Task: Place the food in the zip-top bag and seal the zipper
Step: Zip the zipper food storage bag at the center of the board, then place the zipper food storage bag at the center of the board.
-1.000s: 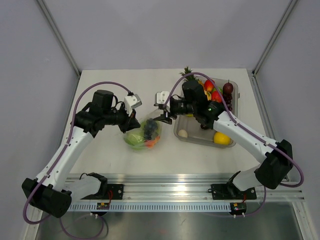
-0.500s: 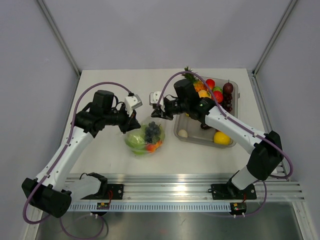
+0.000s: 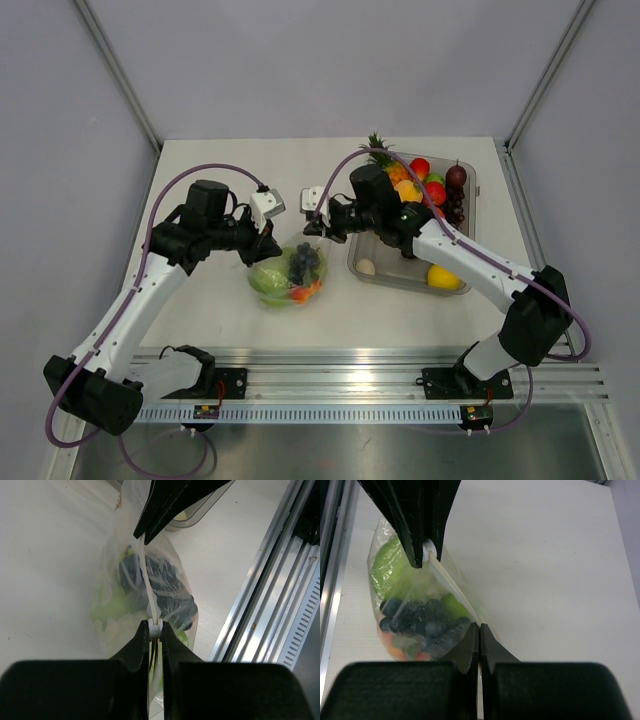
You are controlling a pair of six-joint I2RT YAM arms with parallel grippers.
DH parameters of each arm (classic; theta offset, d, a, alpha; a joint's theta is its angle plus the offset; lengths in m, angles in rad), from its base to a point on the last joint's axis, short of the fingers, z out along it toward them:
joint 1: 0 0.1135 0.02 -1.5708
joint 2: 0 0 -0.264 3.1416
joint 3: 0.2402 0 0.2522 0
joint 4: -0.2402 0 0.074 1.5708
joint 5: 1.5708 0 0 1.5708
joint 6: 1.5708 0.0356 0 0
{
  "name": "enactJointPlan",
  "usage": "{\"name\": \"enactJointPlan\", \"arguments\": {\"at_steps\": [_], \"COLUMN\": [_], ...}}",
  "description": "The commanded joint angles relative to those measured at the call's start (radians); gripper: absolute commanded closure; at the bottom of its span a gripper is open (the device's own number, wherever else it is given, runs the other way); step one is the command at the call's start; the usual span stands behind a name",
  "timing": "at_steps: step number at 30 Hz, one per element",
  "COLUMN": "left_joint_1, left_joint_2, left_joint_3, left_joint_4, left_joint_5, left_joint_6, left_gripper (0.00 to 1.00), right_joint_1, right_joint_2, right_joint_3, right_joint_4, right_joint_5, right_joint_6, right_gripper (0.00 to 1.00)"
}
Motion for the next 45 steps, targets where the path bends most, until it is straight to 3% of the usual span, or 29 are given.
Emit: {"name": "enactJointPlan", "arguments": {"at_steps": [1, 5, 12, 27, 35, 42, 45], "left_joint_1": [-0.003, -0.003, -0.003, 0.031, 0.068, 0.134, 0.169], "left_joint_2": [-0.008, -0.003, -0.014, -0.055, -0.023, 0.043, 0.012], "left_joint_3": [0.022, 0.013, -0.005, -0.007, 0.051, 0.120, 0.124], "left_joint_4": [0.053, 0.053, 0.055, 0.032, 0.081, 0.373, 0.452], "left_joint_5": [0.014, 0.003, -0.018, -0.307, -0.365, -0.500, -0.509], "left_joint_6": [0.007, 0.009, 0.011, 0.029, -0.040, -0.063, -0.084], "left_gripper": [1.00, 1.00, 1.00, 1.00, 1.00, 1.00, 1.00], "right_joint_1": [0.003, -0.006, -0.095, -0.193, -0.193, -0.193, -0.195], "right_joint_2": [-0.089, -0.137, -0.210, -0.258, -0.180, -0.008, 0.004], "right_joint_3": [-0.097, -0.190, -0.341, -0.408, -0.360, -0.105, -0.080], "right_joint_4": [0.170, 0.323, 0.535, 0.604, 0.692, 0.703, 0.690], "right_joint_5": [0.152, 0.254, 0.287, 0.282, 0.250, 0.207, 0.129], "right_joint_6": [0.044, 0.088, 0.212, 0.303, 0.350, 0.335, 0.347], "right_gripper": [1.00, 1.00, 1.00, 1.00, 1.00, 1.00, 1.00]}}
